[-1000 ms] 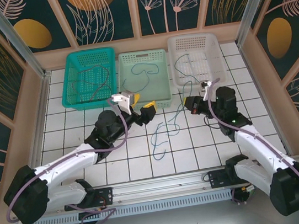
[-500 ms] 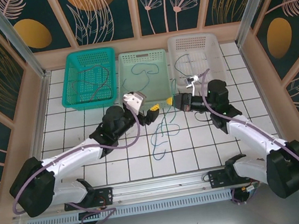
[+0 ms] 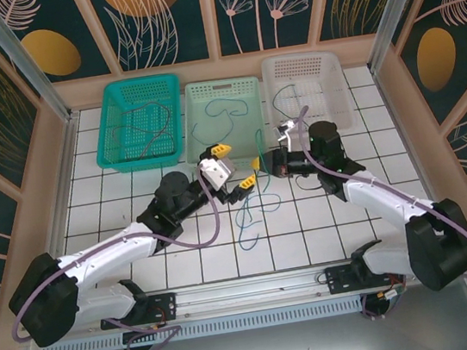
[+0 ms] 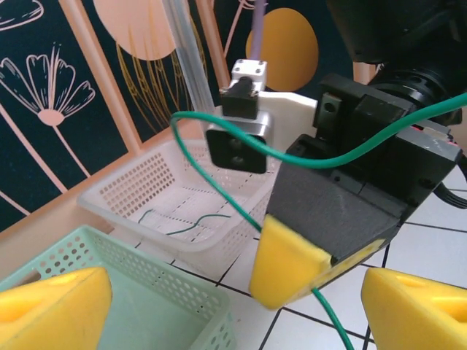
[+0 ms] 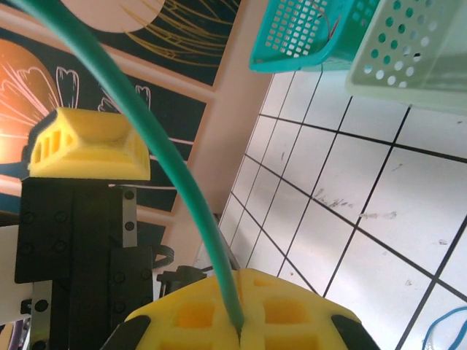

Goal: Untangle the cables
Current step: Straighten the cable.

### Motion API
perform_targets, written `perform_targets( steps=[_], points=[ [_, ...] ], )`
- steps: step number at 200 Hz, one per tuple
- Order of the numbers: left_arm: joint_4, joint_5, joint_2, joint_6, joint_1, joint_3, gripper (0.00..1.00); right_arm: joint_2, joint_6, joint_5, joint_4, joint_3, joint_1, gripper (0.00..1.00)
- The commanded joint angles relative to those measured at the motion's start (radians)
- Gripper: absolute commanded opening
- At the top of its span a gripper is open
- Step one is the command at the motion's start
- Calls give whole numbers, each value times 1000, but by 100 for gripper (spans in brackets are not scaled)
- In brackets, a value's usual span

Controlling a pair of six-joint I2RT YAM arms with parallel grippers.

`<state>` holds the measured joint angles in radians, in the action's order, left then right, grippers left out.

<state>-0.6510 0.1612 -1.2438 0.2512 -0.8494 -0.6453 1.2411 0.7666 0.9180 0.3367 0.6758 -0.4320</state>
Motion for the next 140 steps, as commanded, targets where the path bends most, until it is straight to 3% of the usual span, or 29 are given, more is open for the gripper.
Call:
perform_targets(
  steps=[1, 91, 140],
  points=[
    [-28, 33, 3, 67, -4, -32, 88, 21, -39, 27, -19, 38, -15, 0],
    [35, -11, -34, 243, -21, -108, 88, 66, -99, 22, -84, 70, -50, 0],
    [19, -11, -66, 255, -26, -132, 86, 64, -116, 21, -101, 84, -63, 0]
  ],
)
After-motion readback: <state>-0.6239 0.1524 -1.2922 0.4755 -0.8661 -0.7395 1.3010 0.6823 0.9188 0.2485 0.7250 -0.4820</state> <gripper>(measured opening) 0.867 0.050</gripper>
